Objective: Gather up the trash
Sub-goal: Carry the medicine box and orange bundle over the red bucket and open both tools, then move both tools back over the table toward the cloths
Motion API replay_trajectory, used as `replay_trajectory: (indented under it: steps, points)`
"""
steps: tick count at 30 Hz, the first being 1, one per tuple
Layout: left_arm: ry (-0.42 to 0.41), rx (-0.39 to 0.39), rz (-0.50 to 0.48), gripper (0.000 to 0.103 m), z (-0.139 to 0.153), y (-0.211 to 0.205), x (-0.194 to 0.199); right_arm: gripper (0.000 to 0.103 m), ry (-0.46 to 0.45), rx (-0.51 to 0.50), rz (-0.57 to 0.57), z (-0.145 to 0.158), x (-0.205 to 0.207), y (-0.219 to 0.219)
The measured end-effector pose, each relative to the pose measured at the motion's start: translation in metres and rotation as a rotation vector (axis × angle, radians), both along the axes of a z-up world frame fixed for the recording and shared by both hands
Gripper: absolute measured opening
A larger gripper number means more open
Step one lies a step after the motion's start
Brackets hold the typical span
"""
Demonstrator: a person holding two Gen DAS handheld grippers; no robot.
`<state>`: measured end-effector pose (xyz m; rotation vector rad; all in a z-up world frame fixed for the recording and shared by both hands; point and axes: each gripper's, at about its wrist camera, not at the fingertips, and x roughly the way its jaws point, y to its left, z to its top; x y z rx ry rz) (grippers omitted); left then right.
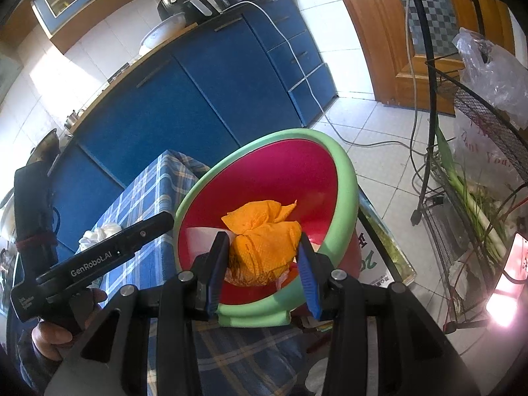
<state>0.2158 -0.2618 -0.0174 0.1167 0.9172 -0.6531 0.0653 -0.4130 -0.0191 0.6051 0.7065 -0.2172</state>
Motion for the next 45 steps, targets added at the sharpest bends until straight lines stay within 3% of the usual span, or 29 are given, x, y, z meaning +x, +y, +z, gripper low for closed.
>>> replay_trajectory:
  steps: [11,19,22,28,45]
  points:
    - [-0.004,-0.007,0.052,0.062,0.006,0.017,0.001,0.045,0.02,-0.007,0.025,-0.004,0.014,0.004]
    - [-0.004,-0.019,0.096,0.062,0.011,0.034,0.001,0.05,0.029,-0.002,0.047,-0.006,0.031,0.007]
    - [-0.003,-0.025,0.112,0.062,0.013,0.041,0.001,0.056,0.024,0.002,0.048,-0.006,0.032,0.008]
    - [-0.002,-0.035,0.139,0.062,0.017,0.057,-0.002,0.056,0.023,-0.006,0.052,-0.001,0.031,0.014]
    - [-0.043,-0.063,0.269,0.062,0.04,0.137,-0.012,0.057,-0.012,-0.04,0.107,0.026,0.023,0.054]
